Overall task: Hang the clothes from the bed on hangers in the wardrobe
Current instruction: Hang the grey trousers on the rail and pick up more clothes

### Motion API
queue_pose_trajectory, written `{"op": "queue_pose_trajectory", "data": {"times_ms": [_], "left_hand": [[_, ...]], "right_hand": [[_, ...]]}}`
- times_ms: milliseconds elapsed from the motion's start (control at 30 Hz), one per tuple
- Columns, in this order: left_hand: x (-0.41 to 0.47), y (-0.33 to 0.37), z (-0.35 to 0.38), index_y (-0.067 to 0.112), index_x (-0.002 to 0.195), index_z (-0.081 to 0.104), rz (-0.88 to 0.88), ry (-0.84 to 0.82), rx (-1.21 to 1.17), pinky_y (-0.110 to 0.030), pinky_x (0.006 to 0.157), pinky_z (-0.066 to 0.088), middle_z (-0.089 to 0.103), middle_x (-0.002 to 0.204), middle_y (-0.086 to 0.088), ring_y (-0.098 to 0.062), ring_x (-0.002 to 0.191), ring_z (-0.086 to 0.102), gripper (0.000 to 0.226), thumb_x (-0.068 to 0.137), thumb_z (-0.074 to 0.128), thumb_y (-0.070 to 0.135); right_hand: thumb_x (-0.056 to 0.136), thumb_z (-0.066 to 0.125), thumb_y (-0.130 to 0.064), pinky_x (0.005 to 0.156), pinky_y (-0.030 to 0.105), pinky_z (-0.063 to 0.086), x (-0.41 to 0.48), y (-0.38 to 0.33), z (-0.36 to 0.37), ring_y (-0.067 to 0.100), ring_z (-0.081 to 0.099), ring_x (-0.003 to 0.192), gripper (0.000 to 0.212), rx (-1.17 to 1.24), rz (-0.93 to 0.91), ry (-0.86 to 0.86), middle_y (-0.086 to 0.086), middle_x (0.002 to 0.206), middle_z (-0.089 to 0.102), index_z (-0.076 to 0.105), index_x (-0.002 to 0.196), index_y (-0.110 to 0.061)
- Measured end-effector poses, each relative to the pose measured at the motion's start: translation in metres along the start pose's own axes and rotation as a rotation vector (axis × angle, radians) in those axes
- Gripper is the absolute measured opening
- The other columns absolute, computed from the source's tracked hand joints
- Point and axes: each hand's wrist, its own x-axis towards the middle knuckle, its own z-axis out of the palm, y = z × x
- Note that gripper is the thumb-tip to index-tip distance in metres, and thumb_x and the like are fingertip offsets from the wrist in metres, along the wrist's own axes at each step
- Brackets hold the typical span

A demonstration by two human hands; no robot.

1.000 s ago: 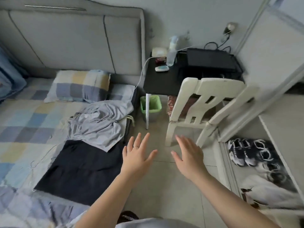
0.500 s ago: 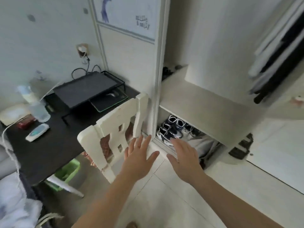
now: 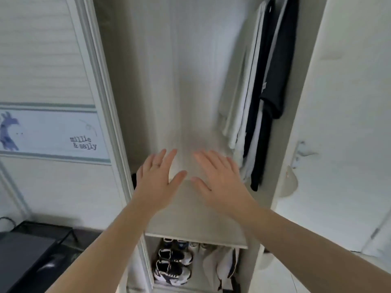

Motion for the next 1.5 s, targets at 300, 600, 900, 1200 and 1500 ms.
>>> {"op": "queue_pose_trajectory", "data": {"times_ms": [300, 600, 900, 1200, 1500], "left_hand": [[0.195, 0.031, -0.071, 0.043, 0.156, 0.012, 0.238, 0.153, 0.083, -0.044, 0.121, 0.008, 0.011, 0.167, 0.009, -0.018, 0.154, 0.000, 0.075, 0.089, 0.021, 0.076], [0.351, 0.084, -0.082, 0.041, 0.157, 0.008, 0.370, 0.151, 0.039, -0.041, 0.122, 0.007, 0.007, 0.167, 0.008, -0.016, 0.153, -0.004, 0.066, 0.099, 0.030, 0.064], [0.476, 0.151, -0.079, 0.039, 0.156, 0.018, 0.564, 0.083, -0.240, -0.041, 0.119, 0.017, 0.020, 0.164, 0.011, -0.016, 0.151, 0.009, 0.064, 0.099, 0.039, 0.059], [0.547, 0.204, -0.042, 0.034, 0.158, 0.017, 0.716, -0.072, -0.471, -0.042, 0.121, 0.017, 0.016, 0.166, 0.006, -0.020, 0.153, 0.007, 0.070, 0.097, 0.039, 0.063], [0.570, 0.211, -0.023, 0.033, 0.157, 0.023, 0.809, -0.201, -0.770, -0.046, 0.122, 0.019, 0.021, 0.165, 0.007, -0.023, 0.152, 0.017, 0.073, 0.094, 0.038, 0.067]], "right_hand": [[0.095, 0.032, -0.050, 0.117, 0.047, 0.019, 0.182, 0.037, -0.102, 0.016, 0.017, 0.147, 0.060, -0.196, -0.127, 0.292, -0.008, 0.159, 0.022, 0.023, 0.152, -0.031], [0.099, 0.041, -0.045, 0.116, 0.040, 0.017, 0.310, 0.061, -0.195, 0.014, 0.014, 0.146, 0.056, -0.309, -0.081, 0.394, -0.010, 0.158, 0.021, 0.023, 0.151, -0.034], [0.097, 0.043, -0.041, 0.103, 0.044, 0.039, 0.378, 0.101, -0.258, 0.028, 0.041, 0.131, 0.052, -0.600, 0.212, 0.358, 0.001, 0.142, 0.047, 0.033, 0.146, -0.028], [0.091, 0.041, -0.029, 0.085, 0.040, 0.053, 0.447, 0.137, -0.275, 0.036, 0.060, 0.096, 0.032, -0.668, 0.581, 0.329, 0.014, 0.111, 0.065, 0.059, 0.114, -0.015], [0.089, 0.045, -0.021, 0.078, 0.033, 0.040, 0.481, 0.150, -0.270, 0.034, 0.053, 0.102, 0.020, -0.952, 0.729, 0.328, 0.013, 0.115, 0.060, 0.056, 0.103, -0.012]]}}
